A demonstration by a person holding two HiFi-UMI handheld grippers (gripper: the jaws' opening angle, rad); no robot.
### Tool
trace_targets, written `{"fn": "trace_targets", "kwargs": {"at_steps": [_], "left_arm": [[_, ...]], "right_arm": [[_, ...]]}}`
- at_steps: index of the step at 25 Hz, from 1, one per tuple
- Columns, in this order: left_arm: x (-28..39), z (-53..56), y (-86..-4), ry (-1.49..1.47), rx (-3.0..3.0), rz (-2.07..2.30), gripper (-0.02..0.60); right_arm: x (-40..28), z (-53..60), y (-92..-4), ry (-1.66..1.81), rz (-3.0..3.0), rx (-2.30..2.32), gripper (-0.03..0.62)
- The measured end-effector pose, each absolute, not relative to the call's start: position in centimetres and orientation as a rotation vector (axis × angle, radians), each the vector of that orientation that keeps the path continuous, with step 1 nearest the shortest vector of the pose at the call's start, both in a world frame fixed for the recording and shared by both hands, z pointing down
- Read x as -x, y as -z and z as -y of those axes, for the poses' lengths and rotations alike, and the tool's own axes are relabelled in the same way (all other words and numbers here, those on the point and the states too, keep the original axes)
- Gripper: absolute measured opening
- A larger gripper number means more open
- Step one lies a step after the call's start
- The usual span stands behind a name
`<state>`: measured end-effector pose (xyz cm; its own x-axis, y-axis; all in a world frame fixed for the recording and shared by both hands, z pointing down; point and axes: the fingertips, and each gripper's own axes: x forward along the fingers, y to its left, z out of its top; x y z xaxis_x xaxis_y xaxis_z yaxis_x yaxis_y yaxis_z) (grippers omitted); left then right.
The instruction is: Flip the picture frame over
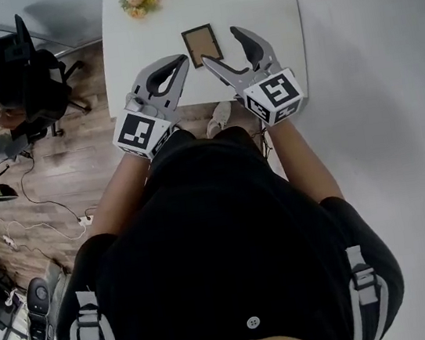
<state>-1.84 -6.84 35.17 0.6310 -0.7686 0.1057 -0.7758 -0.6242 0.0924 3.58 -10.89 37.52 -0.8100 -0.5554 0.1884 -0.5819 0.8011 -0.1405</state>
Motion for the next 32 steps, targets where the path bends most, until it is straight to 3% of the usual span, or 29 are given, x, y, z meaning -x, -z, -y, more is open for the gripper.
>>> {"fn": "trace_targets", "kwargs": {"at_steps": [12,32], "left_arm": [[1.0,12.0,-35.6,-0.127,-2.655,1.432,0.002],[8.4,16.1,-44.1,-0.134,-2.774,1.073,0.002]], "right_arm": [[-5.4,15.4,-40.2,-0.369,2.824,-0.805,0.36],[1.4,17.8,-51.8,-0.546,2.482,-1.101,0.36]]}}
